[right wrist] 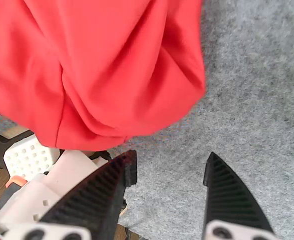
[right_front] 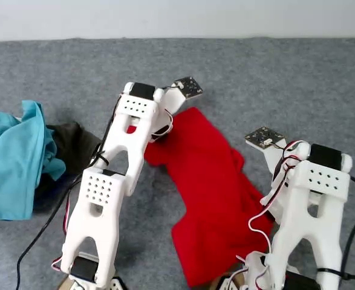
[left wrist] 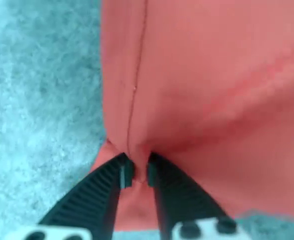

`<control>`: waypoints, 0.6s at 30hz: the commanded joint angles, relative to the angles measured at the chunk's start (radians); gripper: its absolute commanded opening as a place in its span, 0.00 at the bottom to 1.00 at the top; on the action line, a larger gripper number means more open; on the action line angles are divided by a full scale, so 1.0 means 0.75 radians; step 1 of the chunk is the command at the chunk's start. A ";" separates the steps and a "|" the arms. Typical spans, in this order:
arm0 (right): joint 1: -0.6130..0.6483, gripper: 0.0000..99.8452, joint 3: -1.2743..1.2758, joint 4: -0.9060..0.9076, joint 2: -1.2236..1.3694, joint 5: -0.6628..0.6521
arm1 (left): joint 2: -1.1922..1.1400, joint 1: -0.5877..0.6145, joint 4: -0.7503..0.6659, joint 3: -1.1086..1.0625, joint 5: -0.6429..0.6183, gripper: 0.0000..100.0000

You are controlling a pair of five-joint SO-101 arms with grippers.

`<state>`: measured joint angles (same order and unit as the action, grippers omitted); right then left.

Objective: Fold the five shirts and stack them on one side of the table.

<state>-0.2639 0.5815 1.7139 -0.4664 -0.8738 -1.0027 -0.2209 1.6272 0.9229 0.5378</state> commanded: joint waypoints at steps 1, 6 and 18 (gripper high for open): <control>-0.015 0.22 -0.004 0.017 -0.052 0.008 | 0.023 -0.010 0.125 0.171 0.025 0.01; -0.011 0.22 -0.004 0.017 -0.052 0.008 | 0.090 0.027 0.176 0.263 0.029 0.01; -0.007 0.13 -0.010 0.015 -0.052 0.006 | 0.859 0.068 0.174 -0.541 0.096 0.01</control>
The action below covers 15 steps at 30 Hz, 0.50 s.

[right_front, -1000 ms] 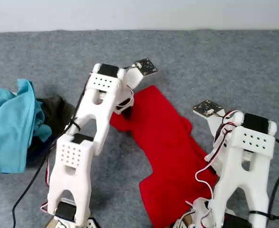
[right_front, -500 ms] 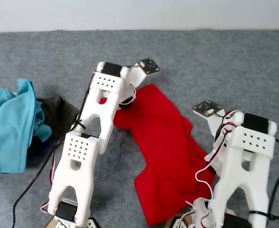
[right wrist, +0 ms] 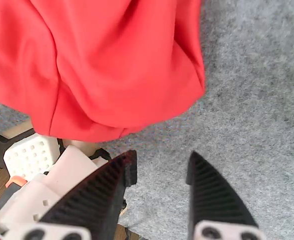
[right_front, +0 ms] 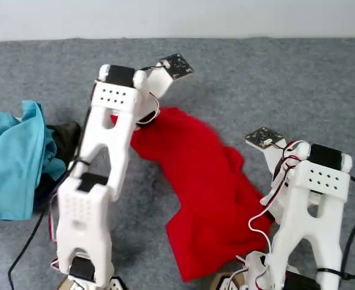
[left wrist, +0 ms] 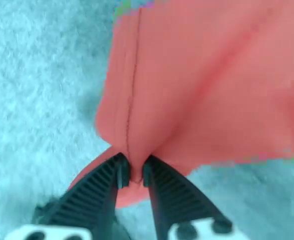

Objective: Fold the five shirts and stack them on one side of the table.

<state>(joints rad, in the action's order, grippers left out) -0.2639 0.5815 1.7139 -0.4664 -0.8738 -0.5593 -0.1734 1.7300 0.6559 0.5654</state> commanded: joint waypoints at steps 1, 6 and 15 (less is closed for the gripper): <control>-0.007 0.13 -0.010 0.015 -0.052 0.006 | 0.333 0.004 0.035 -0.263 0.078 0.01; 0.013 0.13 -0.008 0.013 -0.040 0.010 | 0.612 0.065 0.035 -0.588 0.088 0.01; 0.240 0.13 0.000 -0.073 -0.034 0.012 | 0.998 0.336 0.035 -1.032 0.098 0.01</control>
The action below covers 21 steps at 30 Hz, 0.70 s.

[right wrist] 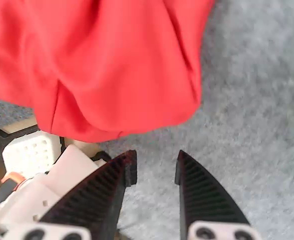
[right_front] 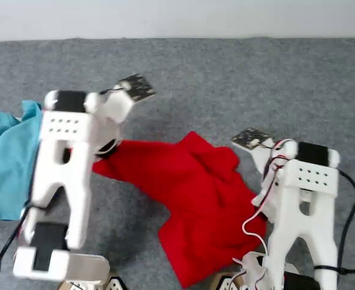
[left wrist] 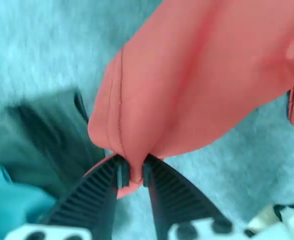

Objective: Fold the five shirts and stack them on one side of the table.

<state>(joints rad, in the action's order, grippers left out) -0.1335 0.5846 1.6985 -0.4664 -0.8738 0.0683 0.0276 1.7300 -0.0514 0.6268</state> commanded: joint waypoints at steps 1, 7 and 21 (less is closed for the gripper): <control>0.085 0.13 0.000 -0.079 -0.021 0.012 | 0.200 0.084 0.035 -0.142 0.029 0.01; 0.220 0.13 0.006 -0.177 0.208 0.145 | 0.432 0.125 0.035 -0.478 0.088 0.01; 0.420 0.13 -0.403 -0.371 0.844 0.288 | 0.804 0.233 0.031 -0.688 0.018 0.01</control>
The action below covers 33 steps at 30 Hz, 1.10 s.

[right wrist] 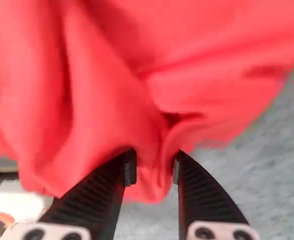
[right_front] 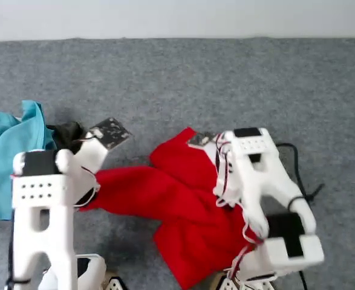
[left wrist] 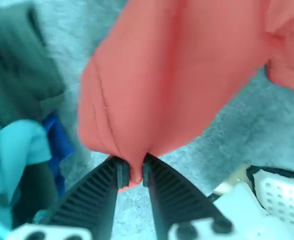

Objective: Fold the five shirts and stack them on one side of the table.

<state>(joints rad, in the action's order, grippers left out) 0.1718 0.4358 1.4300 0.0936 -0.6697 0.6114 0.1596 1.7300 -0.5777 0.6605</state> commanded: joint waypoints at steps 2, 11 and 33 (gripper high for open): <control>0.013 0.13 -0.344 -0.021 0.210 0.016 | 0.108 0.108 0.031 0.009 -0.029 0.01; 0.019 0.12 -1.076 -0.007 0.631 0.110 | 0.209 0.356 0.031 0.003 -0.031 0.01; 0.152 0.25 -1.197 0.492 0.660 0.297 | 0.250 0.362 0.010 -0.122 -0.031 0.02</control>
<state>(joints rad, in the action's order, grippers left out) 0.2777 -0.4925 1.7538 0.6490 -0.4626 0.7772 0.4281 1.7331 -0.6790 0.6452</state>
